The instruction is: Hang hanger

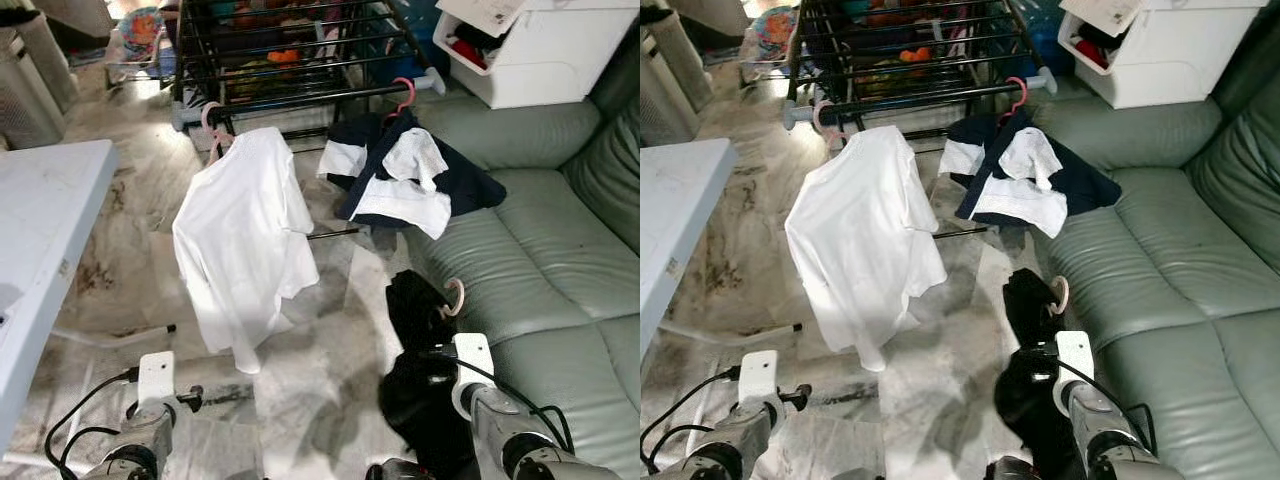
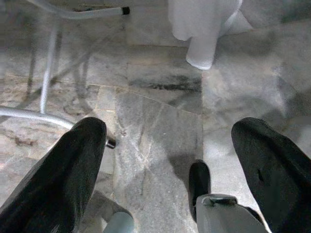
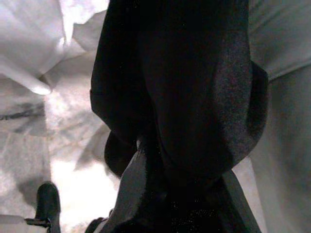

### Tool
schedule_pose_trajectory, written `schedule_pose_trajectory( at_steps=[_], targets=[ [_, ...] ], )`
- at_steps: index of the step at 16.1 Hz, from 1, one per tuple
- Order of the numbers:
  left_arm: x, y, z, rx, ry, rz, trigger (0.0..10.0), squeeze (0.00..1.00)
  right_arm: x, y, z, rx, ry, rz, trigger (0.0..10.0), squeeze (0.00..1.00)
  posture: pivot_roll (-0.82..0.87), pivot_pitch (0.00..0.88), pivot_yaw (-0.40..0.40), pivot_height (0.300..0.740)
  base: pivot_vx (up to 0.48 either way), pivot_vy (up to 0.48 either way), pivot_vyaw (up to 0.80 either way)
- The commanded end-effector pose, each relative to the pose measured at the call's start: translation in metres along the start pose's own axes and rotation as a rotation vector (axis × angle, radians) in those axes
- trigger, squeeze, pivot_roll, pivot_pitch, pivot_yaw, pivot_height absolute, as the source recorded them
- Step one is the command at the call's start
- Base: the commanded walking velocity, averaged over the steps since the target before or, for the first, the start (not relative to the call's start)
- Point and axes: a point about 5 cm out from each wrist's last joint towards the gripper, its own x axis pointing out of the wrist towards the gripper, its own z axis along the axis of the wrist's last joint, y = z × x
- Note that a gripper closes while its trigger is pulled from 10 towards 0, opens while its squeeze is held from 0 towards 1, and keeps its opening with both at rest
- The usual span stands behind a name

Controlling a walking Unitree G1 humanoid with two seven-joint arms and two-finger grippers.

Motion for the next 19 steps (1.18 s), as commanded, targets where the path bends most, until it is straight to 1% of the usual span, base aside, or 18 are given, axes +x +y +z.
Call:
schedule_pose_trajectory(
  at_steps=[1,2,3,5,6,8,9,11,13,14,15,17,18,19],
  targets=[
    [0.0,0.009,-0.003,0.004,0.012,0.029,10.0,0.0,0.003,0.006,0.012,-0.009,-0.042,0.05,10.0,0.0,-0.02,0.0,0.025,0.74,0.0,0.0,0.0],
    [-0.001,0.011,-0.003,0.0,0.011,0.039,10.0,0.0,0.003,0.008,0.014,-0.017,-0.041,0.076,10.0,0.0,-0.01,0.0,0.016,0.74,0.0,0.0,0.0],
    [-0.001,0.013,-0.002,-0.026,0.001,0.052,10.0,0.0,0.004,0.011,0.02,-0.031,-0.052,0.114,10.0,0.0,0.01,0.0,-0.008,0.74,0.0,0.0,0.0],
    [-0.001,0.014,0.002,-0.049,-0.019,0.054,10.0,0.0,0.005,0.017,0.027,-0.026,-0.091,0.173,10.0,0.0,0.03,0.0,-0.024,0.74,0.0,0.0,0.0],
    [0.0,0.014,0.004,-0.068,-0.031,0.049,10.0,0.0,0.004,0.024,0.032,-0.006,-0.136,0.245,10.0,0.0,0.03,0.0,-0.029,0.74,0.0,0.0,0.0],
    [-0.001,0.017,0.001,-0.072,-0.039,0.04,10.0,0.0,0.0,0.038,0.038,0.001,-0.232,0.388,10.0,0.0,0.03,0.0,-0.024,0.74,0.0,0.0,0.0],
    [-0.001,0.018,0.0,-0.06,-0.037,0.04,10.0,0.0,0.0,0.039,0.039,-0.009,-0.249,0.396,10.0,0.0,0.02,0.0,-0.013,0.74,0.0,0.0,0.0],
    [-0.002,0.024,-0.005,-0.023,-0.023,0.052,10.0,0.0,0.0,0.039,0.039,0.022,-0.284,0.339,10.0,0.0,0.0,0.0,0.02,0.74,0.0,0.0,0.0],
    [-0.002,0.023,-0.003,-0.012,-0.03,0.046,10.0,0.0,-0.002,0.039,0.039,0.035,-0.307,0.354,10.0,0.0,-0.02,0.0,0.042,0.74,0.0,0.0,0.0],
    [-0.002,0.023,-0.003,-0.006,-0.034,0.041,10.0,0.0,-0.003,0.035,0.041,0.047,-0.322,0.34,10.0,0.0,-0.04,0.0,0.056,0.74,0.0,0.0,0.0],
    [-0.003,0.023,-0.005,0.01,-0.038,0.031,10.0,0.0,-0.005,0.023,0.038,0.042,-0.323,0.271,10.0,0.0,-0.06,0.0,0.078,0.74,0.0,0.0,0.0],
    [-0.003,0.025,-0.01,0.024,-0.027,0.031,10.0,0.0,-0.006,0.012,0.026,0.052,-0.289,0.17,10.0,0.0,-0.07,0.0,0.097,0.74,0.0,0.0,0.0],
    [-0.005,0.028,-0.015,0.043,-0.015,0.032,10.0,0.0,-0.007,0.007,0.016,0.04,-0.262,0.1,10.0,0.0,-0.07,0.0,0.104,0.74,0.0,0.0,0.0],
    [-0.004,0.031,-0.013,0.055,-0.015,0.037,10.0,0.0,-0.006,0.003,0.011,-0.038,-0.219,0.006,10.0,0.0,-0.06,0.0,0.099,0.74,0.0,0.0,0.0]
  ],
)
